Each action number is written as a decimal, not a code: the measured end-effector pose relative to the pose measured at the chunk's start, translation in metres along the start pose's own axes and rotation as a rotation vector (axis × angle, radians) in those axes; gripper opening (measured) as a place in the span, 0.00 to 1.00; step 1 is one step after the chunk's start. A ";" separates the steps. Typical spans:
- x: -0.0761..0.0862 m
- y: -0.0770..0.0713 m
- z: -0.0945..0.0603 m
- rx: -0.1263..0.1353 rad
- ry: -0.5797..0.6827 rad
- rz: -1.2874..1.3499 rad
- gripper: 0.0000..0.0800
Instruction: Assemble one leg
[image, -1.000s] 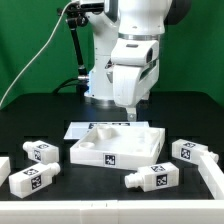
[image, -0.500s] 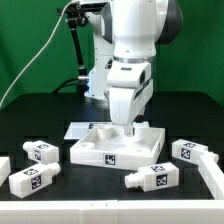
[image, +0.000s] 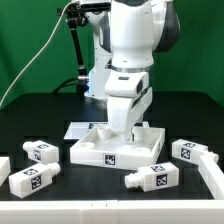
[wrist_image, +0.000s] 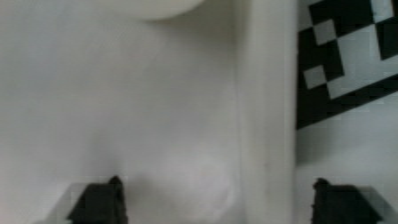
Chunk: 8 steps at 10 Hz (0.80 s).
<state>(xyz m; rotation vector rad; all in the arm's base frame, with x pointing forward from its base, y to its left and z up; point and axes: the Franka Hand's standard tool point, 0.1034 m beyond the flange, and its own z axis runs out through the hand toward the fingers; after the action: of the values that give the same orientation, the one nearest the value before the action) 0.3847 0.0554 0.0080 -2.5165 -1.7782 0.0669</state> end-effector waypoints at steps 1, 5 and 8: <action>0.000 0.000 0.001 0.002 -0.001 0.000 0.53; 0.001 0.000 0.000 -0.003 0.002 -0.001 0.07; 0.000 0.003 0.000 -0.005 0.003 -0.009 0.07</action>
Offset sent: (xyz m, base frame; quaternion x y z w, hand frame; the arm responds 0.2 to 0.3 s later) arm 0.0000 0.0000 0.0000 0.0000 0.0000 0.0000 1.0000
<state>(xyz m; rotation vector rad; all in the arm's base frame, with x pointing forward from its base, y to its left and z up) 0.3873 0.0546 0.0080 -2.5105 -1.7914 0.0587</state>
